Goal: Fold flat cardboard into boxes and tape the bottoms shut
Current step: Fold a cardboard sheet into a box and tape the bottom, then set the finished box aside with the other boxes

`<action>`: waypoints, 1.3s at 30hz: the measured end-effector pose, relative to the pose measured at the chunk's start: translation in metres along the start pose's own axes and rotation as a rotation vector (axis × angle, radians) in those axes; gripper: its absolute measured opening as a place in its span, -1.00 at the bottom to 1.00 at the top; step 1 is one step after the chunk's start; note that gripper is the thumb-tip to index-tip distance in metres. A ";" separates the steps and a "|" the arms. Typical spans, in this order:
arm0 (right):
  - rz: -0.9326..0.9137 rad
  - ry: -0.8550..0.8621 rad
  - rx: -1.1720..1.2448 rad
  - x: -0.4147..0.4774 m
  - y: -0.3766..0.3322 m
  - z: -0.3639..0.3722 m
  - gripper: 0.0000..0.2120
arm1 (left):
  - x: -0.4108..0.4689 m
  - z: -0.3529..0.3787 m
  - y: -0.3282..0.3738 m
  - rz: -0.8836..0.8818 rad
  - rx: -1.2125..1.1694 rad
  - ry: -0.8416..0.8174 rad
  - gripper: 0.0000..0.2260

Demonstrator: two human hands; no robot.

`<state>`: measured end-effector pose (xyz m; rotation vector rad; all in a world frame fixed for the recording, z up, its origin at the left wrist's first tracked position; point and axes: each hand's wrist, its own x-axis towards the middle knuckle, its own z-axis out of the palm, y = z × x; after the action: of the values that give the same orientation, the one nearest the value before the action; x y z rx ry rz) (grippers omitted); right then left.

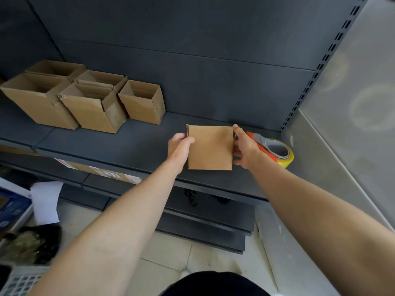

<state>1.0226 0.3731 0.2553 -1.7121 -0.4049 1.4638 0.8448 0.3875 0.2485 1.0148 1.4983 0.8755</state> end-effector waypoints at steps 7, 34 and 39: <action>0.010 0.087 -0.039 -0.001 0.000 0.006 -0.69 | 0.011 0.003 0.013 -0.171 0.092 0.128 -0.42; -0.147 0.118 -0.263 0.028 -0.045 0.115 -0.48 | 0.066 -0.070 0.026 -0.110 -0.172 0.037 -0.41; -0.126 -0.055 -0.240 0.040 -0.058 0.178 -0.38 | 0.086 -0.121 0.027 -0.106 -0.270 0.236 -0.47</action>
<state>0.8839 0.5030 0.2756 -1.7991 -0.7301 1.4182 0.7235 0.4770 0.2605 0.6456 1.5618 1.1162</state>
